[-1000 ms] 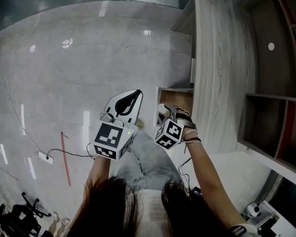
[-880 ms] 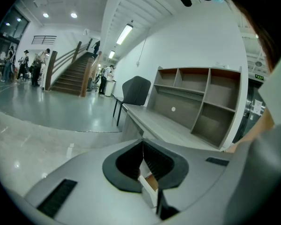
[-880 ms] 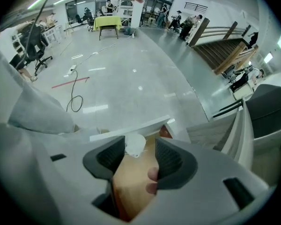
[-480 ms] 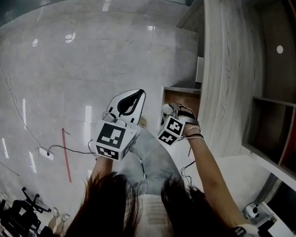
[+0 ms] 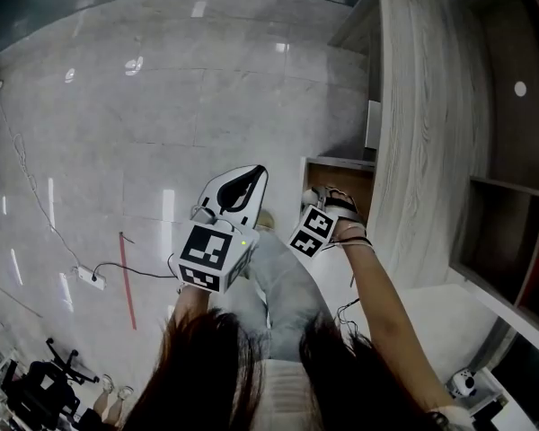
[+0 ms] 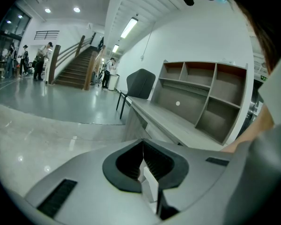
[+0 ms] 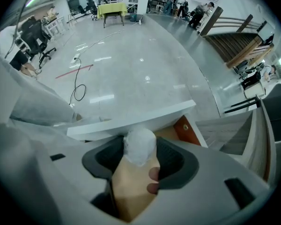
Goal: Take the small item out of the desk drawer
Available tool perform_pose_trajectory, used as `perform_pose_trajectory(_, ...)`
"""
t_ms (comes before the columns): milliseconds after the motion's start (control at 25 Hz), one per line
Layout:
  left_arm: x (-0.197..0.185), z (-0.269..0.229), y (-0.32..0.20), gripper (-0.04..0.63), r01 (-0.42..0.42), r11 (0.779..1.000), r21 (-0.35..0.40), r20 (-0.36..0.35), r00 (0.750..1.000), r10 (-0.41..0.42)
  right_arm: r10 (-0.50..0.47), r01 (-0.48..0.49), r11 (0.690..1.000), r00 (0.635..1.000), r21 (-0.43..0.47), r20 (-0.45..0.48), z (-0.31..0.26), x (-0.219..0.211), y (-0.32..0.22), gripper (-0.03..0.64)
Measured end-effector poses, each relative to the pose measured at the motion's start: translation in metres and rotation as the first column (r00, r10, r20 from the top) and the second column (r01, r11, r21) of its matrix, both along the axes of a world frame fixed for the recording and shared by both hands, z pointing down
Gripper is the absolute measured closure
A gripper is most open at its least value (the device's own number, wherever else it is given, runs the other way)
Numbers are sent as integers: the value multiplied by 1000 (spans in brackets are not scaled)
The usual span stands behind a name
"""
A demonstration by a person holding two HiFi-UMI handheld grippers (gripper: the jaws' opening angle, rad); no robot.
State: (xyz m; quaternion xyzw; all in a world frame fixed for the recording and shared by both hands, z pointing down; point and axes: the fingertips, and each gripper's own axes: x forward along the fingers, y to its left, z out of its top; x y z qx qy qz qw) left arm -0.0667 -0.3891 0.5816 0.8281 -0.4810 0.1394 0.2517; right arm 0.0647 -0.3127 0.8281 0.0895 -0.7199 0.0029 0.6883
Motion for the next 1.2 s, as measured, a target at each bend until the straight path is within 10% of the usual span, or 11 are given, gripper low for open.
perform_pose_trajectory(1200, 11, -30, 32, 580, -50, 998, 45, 5, 999, 49, 58, -55, 984, 998, 168, -13, -46, 12, 6, 433)
